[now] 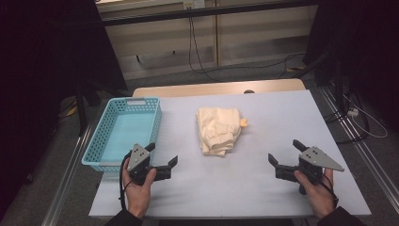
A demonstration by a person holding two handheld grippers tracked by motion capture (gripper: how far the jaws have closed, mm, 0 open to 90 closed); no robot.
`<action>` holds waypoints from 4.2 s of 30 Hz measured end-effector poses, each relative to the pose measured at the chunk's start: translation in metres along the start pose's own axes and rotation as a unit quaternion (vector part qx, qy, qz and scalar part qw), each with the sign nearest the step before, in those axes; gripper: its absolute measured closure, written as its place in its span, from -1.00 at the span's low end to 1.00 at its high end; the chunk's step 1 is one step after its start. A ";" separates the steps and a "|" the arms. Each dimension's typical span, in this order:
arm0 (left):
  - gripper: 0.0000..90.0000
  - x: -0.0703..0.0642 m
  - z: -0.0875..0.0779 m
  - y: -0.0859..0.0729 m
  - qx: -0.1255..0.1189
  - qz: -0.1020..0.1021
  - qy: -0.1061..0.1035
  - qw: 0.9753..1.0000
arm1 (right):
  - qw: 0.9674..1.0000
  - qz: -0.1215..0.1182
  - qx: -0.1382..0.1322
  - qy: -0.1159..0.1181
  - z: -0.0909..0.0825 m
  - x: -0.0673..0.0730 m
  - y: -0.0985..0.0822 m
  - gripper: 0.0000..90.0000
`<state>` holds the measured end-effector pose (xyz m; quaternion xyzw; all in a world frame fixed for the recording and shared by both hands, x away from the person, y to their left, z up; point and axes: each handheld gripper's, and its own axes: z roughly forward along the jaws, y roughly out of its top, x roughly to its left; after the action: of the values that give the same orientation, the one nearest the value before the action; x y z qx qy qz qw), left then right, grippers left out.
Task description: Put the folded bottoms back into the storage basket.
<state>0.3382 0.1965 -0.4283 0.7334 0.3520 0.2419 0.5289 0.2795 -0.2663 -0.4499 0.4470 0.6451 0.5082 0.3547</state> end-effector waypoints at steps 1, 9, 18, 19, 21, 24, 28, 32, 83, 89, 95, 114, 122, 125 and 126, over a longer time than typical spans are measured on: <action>-0.93 0.000 0.000 0.000 0.001 -0.001 0.001 1.000 | 1.000 0.000 0.001 0.001 0.000 0.000 0.000 -0.97; -0.93 -0.002 0.001 0.000 0.006 0.008 0.006 1.000 | 1.000 0.000 0.003 0.006 0.001 0.000 -0.001 -0.97; -0.93 -0.007 0.013 -0.001 0.018 -0.004 -0.011 1.000 | 1.000 0.003 0.009 0.014 0.001 0.000 -0.001 -0.97; -0.92 -0.007 0.015 0.001 0.022 -0.007 -0.014 1.000 | 1.000 0.004 0.010 0.015 0.001 0.000 -0.002 -0.97; -0.92 -0.010 0.016 0.006 0.020 -0.019 -0.024 0.999 | 1.000 0.004 0.010 0.016 0.001 0.000 -0.002 -0.97; -0.92 -0.013 0.018 0.008 0.020 -0.009 -0.024 0.999 | 1.000 0.004 0.010 0.018 0.001 0.000 -0.002 -0.97; -0.91 -0.011 0.021 0.009 0.024 -0.004 -0.019 1.000 | 1.000 0.003 0.009 0.017 0.001 0.001 -0.002 -0.97; -0.88 -0.012 0.023 0.012 0.030 0.005 -0.037 0.999 | 1.000 -0.002 0.011 0.014 0.001 0.003 -0.001 -0.97; -0.85 -0.006 0.097 0.069 0.059 0.015 -0.051 0.997 | 1.000 -0.003 0.014 0.027 0.003 0.004 -0.001 -0.97; -0.84 -0.001 0.107 0.074 0.061 0.017 -0.042 0.997 | 1.000 -0.004 0.013 0.028 0.003 0.004 -0.001 -0.97; -0.83 0.009 0.122 0.076 0.070 0.011 -0.038 0.997 | 0.999 -0.005 0.016 0.030 0.003 0.004 -0.001 -0.97; -0.86 0.025 0.156 0.079 0.073 -0.008 -0.013 0.997 | 0.999 -0.010 0.022 0.029 0.004 0.004 -0.002 -0.97; -0.86 0.020 0.170 0.065 0.142 -0.026 -0.033 0.989 | 0.999 -0.011 0.024 0.030 0.004 0.005 -0.002 -0.97; -0.85 0.014 0.177 0.060 0.161 -0.020 -0.032 0.986 | 0.999 -0.012 0.023 0.034 0.004 0.005 -0.002 -0.97; -0.83 0.012 0.178 0.059 0.164 -0.021 -0.033 0.986 | 0.999 -0.011 0.023 0.033 0.004 0.005 -0.002 -0.97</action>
<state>0.4911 0.0867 -0.4308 0.8100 0.3845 0.1452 0.4184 0.2810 -0.2604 -0.4528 0.4305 0.6732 0.5037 0.3282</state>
